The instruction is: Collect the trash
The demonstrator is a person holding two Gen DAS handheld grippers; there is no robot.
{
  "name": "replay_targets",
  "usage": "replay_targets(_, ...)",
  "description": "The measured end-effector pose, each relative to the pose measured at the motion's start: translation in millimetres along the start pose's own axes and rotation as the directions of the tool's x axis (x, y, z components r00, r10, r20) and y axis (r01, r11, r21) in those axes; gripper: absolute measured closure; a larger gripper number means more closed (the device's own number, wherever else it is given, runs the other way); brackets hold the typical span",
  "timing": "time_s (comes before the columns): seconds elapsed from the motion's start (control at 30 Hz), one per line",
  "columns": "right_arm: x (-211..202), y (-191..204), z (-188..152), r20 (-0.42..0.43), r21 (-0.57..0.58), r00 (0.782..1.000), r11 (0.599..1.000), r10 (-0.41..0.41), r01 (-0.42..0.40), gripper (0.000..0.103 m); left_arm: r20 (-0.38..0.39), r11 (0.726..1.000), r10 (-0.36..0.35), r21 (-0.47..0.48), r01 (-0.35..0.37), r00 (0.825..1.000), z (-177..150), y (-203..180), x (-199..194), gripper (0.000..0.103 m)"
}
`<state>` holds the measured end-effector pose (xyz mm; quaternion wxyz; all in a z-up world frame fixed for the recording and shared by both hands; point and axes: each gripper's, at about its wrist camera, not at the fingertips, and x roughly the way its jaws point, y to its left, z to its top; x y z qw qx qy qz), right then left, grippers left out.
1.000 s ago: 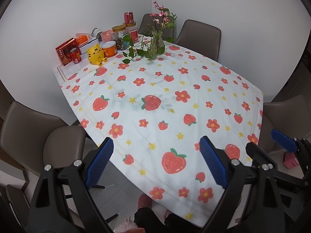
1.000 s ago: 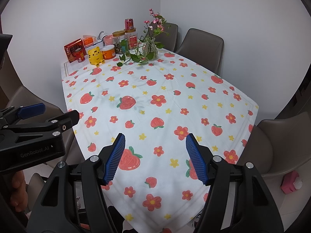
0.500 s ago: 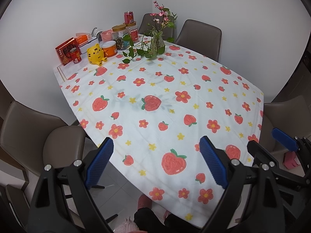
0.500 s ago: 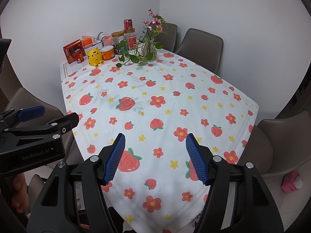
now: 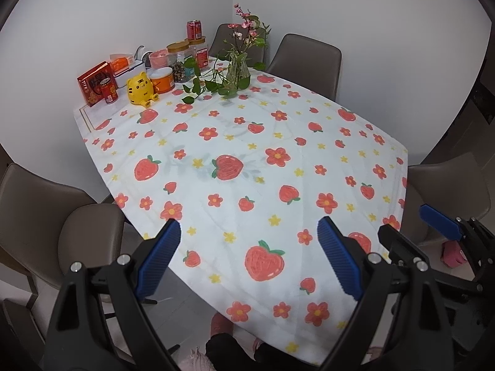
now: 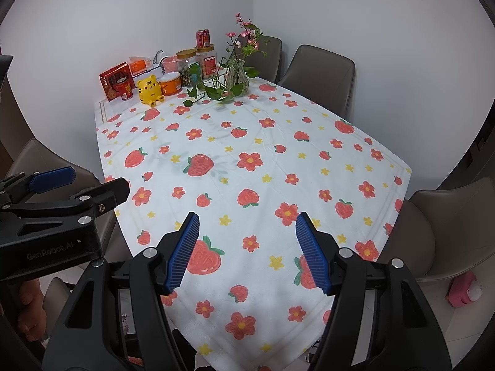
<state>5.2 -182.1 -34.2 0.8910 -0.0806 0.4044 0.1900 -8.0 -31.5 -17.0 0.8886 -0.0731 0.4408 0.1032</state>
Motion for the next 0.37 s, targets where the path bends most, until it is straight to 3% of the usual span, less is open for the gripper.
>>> replay_targets(0.37,-0.1,-1.4,7.8,-0.006,0.008,1.0,1.0,-0.008,0.008,0.04,-0.019,1.0,0.007,-0.027,-0.008,1.0,-2.6,4.2,2.8,0.013)
